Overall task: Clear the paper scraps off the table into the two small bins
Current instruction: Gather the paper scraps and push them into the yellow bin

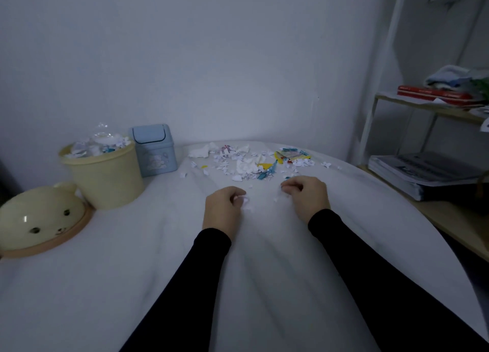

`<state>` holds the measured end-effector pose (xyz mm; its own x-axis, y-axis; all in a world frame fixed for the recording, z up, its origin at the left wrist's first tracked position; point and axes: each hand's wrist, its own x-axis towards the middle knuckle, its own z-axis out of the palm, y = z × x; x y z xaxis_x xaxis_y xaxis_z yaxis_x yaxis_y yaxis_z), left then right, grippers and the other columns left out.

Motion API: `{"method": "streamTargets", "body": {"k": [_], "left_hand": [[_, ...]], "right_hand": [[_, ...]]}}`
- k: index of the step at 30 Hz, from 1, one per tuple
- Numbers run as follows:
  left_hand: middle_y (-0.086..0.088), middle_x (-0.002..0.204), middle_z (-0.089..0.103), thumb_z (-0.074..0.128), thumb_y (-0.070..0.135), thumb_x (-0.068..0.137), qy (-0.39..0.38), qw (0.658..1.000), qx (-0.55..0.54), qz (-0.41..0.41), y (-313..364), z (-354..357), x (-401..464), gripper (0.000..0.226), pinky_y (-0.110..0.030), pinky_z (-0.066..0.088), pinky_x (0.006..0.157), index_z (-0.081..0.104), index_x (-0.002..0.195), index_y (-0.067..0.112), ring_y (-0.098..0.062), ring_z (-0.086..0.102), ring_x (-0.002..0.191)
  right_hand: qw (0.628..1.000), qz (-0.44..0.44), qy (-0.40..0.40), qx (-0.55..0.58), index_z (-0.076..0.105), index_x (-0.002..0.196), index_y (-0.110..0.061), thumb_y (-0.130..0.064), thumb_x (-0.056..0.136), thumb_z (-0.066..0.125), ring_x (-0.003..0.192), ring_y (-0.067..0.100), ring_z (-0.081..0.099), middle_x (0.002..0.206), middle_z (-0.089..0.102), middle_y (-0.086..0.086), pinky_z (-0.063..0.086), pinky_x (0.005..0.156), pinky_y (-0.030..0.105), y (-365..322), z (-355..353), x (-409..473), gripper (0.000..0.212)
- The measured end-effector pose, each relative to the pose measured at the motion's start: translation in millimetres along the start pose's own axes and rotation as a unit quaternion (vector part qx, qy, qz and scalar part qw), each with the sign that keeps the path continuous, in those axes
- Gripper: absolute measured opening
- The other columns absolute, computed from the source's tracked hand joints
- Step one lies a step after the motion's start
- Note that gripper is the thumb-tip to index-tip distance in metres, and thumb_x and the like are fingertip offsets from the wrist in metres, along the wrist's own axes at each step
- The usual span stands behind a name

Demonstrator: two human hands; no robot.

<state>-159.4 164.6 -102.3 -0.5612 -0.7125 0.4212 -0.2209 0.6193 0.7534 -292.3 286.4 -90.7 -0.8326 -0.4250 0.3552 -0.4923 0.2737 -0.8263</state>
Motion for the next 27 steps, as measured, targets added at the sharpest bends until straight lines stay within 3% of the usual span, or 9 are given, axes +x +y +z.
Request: {"method": "streamTargets", "body": {"k": [2, 4, 8, 11, 14, 18, 23, 25, 27], "left_hand": [[0.003, 0.083, 0.069, 0.065, 0.011, 0.083, 0.017, 0.999, -0.031, -0.022, -3.8, -11.2, -4.8, 0.011, 0.006, 0.032, 0.065, 0.074, 0.09, 0.012, -0.009, 0.058, 0.079], [0.004, 0.083, 0.069, 0.068, 0.013, 0.083, 0.037, 0.997, -0.064, -0.037, -6.8, -19.8, -9.3, 0.011, 0.006, 0.034, 0.065, 0.075, 0.091, 0.012, -0.008, 0.059, 0.078], [0.006, 0.083, 0.071, 0.07, 0.015, 0.081, 0.055, 0.992, -0.103, -0.05, -11.2, -38.4, -17.5, 0.011, 0.002, 0.038, 0.066, 0.076, 0.091, 0.015, -0.002, 0.06, 0.073], [0.009, 0.081, 0.069, 0.07, 0.015, 0.081, 0.061, 0.994, -0.084, -0.036, -15.9, -66.6, -15.4, 0.009, -0.001, 0.04, 0.069, 0.076, 0.089, 0.015, -0.001, 0.06, 0.073], [0.006, 0.079, 0.069, 0.07, 0.012, 0.082, 0.076, 0.995, -0.063, -0.008, -21.2, -105.4, -3.1, 0.008, -0.01, 0.044, 0.07, 0.076, 0.087, 0.012, -0.007, 0.061, 0.073], [0.003, 0.083, 0.071, 0.067, 0.011, 0.084, 0.118, 0.992, -0.042, 0.009, -30.9, -167.9, 28.2, 0.011, -0.002, 0.042, 0.069, 0.075, 0.092, 0.012, -0.007, 0.062, 0.076], [0.004, 0.084, 0.071, 0.068, 0.012, 0.083, 0.178, 0.984, 0.007, 0.029, -42.7, -230.7, 72.8, 0.01, -0.002, 0.041, 0.069, 0.075, 0.089, 0.011, -0.009, 0.063, 0.077], [0.002, 0.085, 0.071, 0.067, 0.012, 0.083, 0.182, 0.983, 0.029, 0.026, -50.9, -247.4, 90.9, 0.01, -0.001, 0.04, 0.065, 0.074, 0.09, 0.012, -0.009, 0.062, 0.077], [0.001, 0.084, 0.069, 0.066, 0.009, 0.084, 0.17, 0.984, 0.057, 0.017, -61.7, -256.9, 105.8, 0.011, 0.003, 0.037, 0.061, 0.074, 0.092, 0.011, -0.007, 0.058, 0.073]], "right_hand": [[0.999, 0.005, 0.016, 0.04, 0.074, 0.084, -0.006, 0.002, 0.081, 0.066, 0.068, 0.006, 0.058, 0.08, 0.068, 0.003, 0.039, 0.062, -0.003, -10.3, 3.8, -6.2, 0.012], [0.996, 0.022, 0.013, 0.085, 0.07, 0.087, -0.014, -0.003, 0.08, 0.069, 0.065, 0.01, 0.057, 0.074, 0.066, 0.003, 0.043, 0.061, 0.007, -19.9, 9.2, -11.8, 0.013], [0.992, 0.035, -0.019, 0.118, 0.071, 0.1, -0.012, -0.007, 0.08, 0.071, 0.067, 0.01, 0.058, 0.077, 0.066, 0.005, 0.048, 0.075, 0.024, -40.8, 31.6, -19.8, 0.021], [0.989, 0.018, -0.059, 0.135, 0.074, 0.088, -0.008, -0.005, 0.079, 0.072, 0.072, 0.014, 0.061, 0.079, 0.068, 0.006, 0.053, 0.079, 0.032, -69.1, 57.5, -24.1, 0.01], [0.981, -0.003, -0.095, 0.17, 0.071, 0.081, -0.013, -0.001, 0.079, 0.071, 0.068, 0.015, 0.059, 0.074, 0.067, 0.007, 0.053, 0.083, 0.041, -106.9, 86.8, -22.1, 0.012], [0.971, -0.052, -0.128, 0.193, 0.073, 0.085, -0.011, -0.004, 0.079, 0.072, 0.068, 0.012, 0.061, 0.075, 0.067, 0.003, 0.054, 0.083, 0.033, -167.9, 129.7, -14.1, 0.01], [0.961, -0.118, -0.164, 0.189, 0.075, 0.089, -0.006, -0.004, 0.079, 0.071, 0.064, 0.0, 0.058, 0.075, 0.066, -0.003, 0.047, 0.067, 0.006, -229.2, 179.1, 3.0, 0.011], [0.962, -0.138, -0.17, 0.165, 0.075, 0.09, -0.005, -0.005, 0.078, 0.072, 0.069, 0.006, 0.061, 0.079, 0.068, 0.001, 0.047, 0.068, 0.006, -244.9, 198.5, 10.7, 0.012], [0.962, -0.146, -0.186, 0.135, 0.075, 0.091, -0.004, -0.006, 0.078, 0.073, 0.077, 0.011, 0.062, 0.086, 0.071, 0.006, 0.047, 0.074, 0.015, -253.3, 214.8, 18.8, 0.014]]}}
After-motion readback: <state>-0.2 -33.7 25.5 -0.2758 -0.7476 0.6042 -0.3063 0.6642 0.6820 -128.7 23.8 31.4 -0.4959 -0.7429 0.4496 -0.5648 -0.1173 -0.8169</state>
